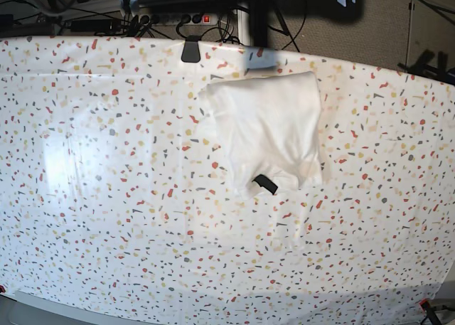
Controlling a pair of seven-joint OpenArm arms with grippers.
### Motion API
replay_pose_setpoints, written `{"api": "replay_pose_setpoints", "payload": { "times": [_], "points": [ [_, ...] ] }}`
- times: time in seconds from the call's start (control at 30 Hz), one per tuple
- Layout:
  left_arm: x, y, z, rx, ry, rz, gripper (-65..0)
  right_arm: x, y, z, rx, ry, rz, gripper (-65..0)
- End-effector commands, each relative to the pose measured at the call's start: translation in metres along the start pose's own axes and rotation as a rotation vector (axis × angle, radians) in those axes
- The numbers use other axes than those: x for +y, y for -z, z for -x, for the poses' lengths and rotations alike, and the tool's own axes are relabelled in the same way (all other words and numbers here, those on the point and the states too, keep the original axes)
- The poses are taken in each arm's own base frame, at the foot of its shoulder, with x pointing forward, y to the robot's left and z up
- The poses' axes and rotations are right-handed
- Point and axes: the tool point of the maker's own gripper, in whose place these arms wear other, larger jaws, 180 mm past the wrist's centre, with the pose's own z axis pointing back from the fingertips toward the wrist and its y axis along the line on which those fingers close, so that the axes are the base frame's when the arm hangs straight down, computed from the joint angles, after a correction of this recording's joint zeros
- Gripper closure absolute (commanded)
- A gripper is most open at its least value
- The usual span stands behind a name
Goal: Fold the T-shirt properly
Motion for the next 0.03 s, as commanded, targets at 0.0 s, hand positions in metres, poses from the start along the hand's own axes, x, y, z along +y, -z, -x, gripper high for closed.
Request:
{"api": "replay_pose_setpoints", "payload": {
  "times": [0.0],
  "points": [
    [0.0002, -0.0009, 0.0043, 0.016, 0.018, 0.004, 0.0, -0.0033, -0.0009, -0.0007, -0.002, -0.006, 0.014, 0.0]
  ]
}}
